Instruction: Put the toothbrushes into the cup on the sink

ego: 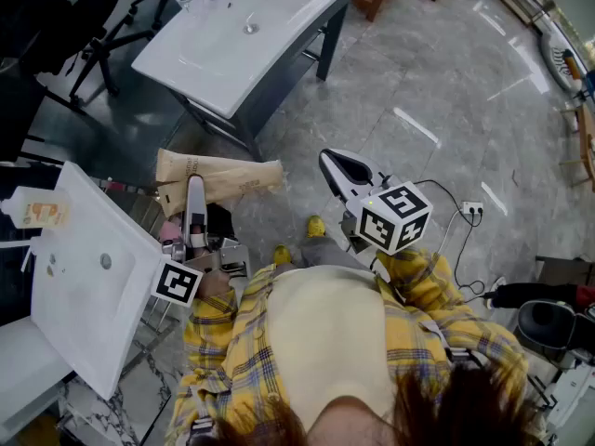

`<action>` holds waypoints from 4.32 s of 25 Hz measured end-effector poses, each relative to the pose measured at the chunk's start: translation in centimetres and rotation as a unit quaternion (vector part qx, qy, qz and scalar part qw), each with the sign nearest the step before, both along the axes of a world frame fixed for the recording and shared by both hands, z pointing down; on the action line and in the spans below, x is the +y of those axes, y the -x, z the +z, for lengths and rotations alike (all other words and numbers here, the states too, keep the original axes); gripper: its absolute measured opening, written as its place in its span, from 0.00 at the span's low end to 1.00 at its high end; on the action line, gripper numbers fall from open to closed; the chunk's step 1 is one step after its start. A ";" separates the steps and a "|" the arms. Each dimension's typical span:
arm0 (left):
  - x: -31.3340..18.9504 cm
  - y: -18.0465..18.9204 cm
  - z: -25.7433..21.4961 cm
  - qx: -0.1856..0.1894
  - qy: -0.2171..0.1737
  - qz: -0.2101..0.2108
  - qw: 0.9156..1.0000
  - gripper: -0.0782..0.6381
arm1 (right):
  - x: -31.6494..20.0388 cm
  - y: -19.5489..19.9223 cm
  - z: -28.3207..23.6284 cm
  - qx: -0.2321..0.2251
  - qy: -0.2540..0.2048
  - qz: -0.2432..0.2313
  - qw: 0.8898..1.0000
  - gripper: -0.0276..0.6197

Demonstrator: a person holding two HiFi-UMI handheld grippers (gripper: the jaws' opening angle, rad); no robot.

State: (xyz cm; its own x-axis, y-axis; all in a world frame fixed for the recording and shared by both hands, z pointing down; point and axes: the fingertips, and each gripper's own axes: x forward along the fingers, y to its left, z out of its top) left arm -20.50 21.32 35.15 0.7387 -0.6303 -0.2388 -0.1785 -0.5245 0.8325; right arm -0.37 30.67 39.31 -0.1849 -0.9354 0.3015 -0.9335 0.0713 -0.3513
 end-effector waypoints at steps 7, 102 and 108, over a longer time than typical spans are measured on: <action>-0.9 -1.7 0.4 0.005 0.006 -0.005 1.000 0.12 | -1.2 -1.7 0.3 0.001 0.000 -0.009 1.000 0.06; -32.1 -12.7 1.5 -0.014 0.011 -0.029 0.999 0.12 | -39.8 -4.5 -3.3 0.027 -0.032 -0.270 0.962 0.07; -33.5 -13.7 2.1 -0.021 0.019 -0.036 0.999 0.12 | -42.0 -4.7 -2.7 0.029 -0.025 -0.307 0.951 0.07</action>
